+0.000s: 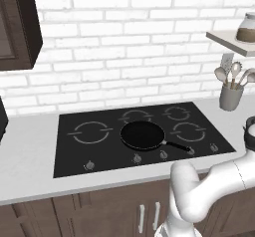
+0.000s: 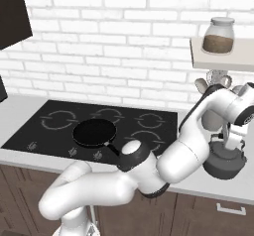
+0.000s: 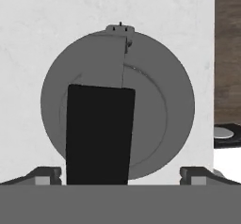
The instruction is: Pick the kettle from the counter and place it on a stove burner. Then turn the burner on.
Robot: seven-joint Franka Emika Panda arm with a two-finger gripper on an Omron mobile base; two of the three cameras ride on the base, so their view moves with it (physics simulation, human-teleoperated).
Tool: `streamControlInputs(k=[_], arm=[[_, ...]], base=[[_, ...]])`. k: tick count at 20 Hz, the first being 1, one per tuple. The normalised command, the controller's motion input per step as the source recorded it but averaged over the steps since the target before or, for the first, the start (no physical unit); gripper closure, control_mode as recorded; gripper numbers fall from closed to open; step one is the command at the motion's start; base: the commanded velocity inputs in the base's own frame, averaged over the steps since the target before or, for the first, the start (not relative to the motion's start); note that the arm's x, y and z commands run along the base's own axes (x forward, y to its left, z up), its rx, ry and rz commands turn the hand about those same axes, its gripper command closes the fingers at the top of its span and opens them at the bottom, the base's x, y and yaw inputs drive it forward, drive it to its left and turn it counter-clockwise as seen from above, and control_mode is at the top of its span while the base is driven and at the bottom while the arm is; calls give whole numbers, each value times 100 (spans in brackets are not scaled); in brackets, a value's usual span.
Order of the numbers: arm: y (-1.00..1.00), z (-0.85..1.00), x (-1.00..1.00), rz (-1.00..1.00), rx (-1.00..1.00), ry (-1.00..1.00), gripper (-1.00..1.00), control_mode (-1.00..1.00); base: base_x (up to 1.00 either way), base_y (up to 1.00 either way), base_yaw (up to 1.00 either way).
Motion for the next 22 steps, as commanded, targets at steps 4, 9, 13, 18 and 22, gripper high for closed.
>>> streamControlInputs(k=[4,9,13,18,22], arm=[[13,-55,12,0,-8,-1,100,-100],[0,-1,6,0,0,-1,100,-100],[5,22,-4,0,0,-9,100,-100],[42,52,-5,0,0,-22,100,-100],[88,61,-3,0,0,-25,100,-100]], base=[[0,0,0],[0,0,0],[0,0,0],[0,0,0],[0,0,0]])
